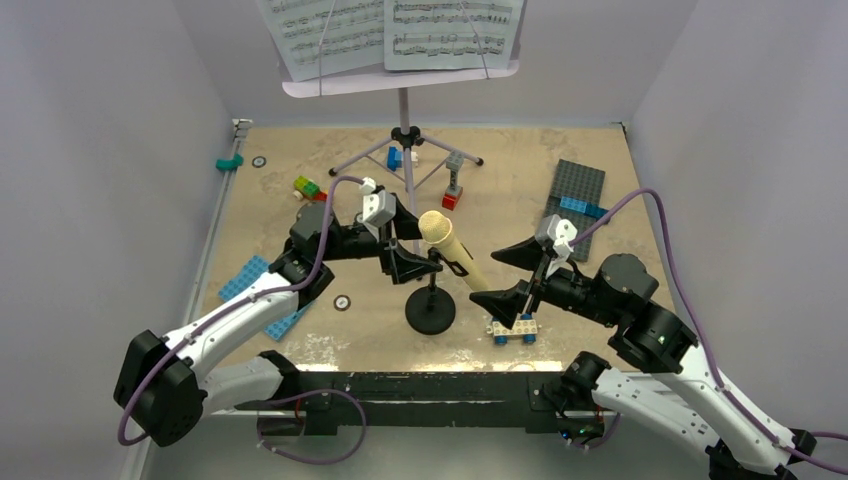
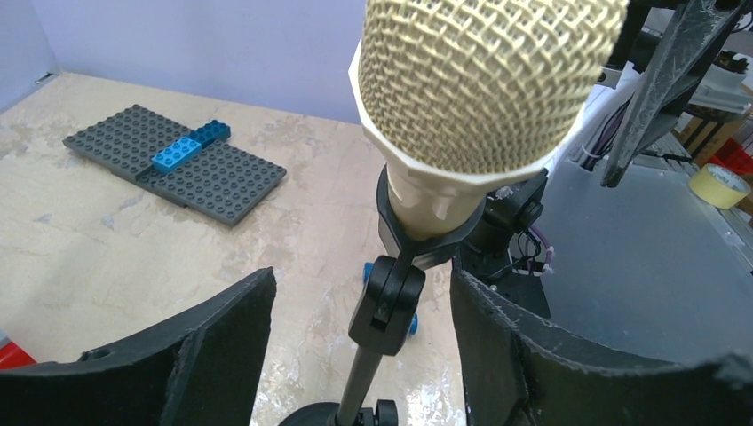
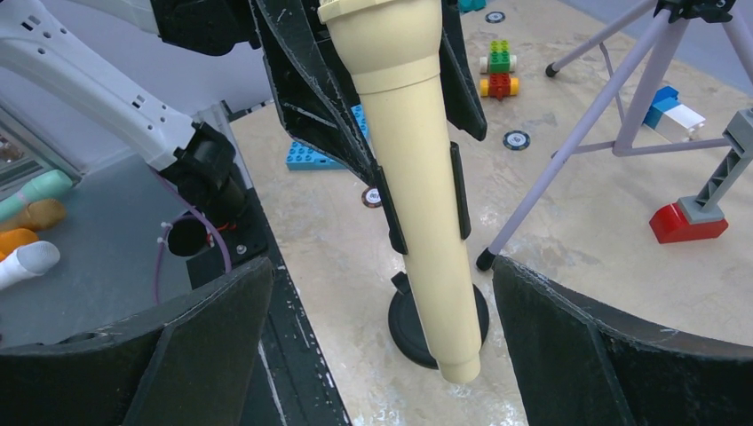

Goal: Pack up the instrument practice props

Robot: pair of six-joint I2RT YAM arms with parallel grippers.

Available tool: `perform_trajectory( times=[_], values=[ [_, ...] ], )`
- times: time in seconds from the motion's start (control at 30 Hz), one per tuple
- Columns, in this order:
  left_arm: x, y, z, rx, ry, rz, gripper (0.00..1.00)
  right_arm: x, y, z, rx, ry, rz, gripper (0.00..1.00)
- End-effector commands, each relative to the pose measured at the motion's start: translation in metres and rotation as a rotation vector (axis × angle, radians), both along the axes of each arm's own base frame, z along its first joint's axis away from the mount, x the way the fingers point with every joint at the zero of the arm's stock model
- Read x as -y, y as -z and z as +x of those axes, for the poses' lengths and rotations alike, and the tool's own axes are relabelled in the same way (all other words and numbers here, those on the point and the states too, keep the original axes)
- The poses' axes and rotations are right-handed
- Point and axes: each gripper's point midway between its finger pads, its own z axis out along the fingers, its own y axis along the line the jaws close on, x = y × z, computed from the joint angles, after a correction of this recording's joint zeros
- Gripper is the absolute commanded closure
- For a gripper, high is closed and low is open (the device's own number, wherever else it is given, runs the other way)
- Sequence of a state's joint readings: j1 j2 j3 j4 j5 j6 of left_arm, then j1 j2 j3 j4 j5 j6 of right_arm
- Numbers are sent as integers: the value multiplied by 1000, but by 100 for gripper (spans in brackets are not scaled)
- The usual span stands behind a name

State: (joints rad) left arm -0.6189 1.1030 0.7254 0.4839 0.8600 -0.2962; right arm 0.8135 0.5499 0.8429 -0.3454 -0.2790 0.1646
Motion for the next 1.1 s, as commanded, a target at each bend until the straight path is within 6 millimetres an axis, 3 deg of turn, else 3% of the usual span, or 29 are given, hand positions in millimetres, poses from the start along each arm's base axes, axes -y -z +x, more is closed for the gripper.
perform_trajectory(
  times=[0.0,0.4,0.67,1.07],
  values=[
    [10,-23,-1,106,43,-20,28,-3,-2,-2,-2,-17,13,1],
    [13,-11,-2,80,35,13,60,-3,-1,-3,-1,-19,8,1],
    [2,-18,-3,113,-59,14,100,-3,-1,1,7,-8,4,2],
    [-40,-31,14,106,-430,41,100,-2,6,13,-12,65,46,3]
  ],
)
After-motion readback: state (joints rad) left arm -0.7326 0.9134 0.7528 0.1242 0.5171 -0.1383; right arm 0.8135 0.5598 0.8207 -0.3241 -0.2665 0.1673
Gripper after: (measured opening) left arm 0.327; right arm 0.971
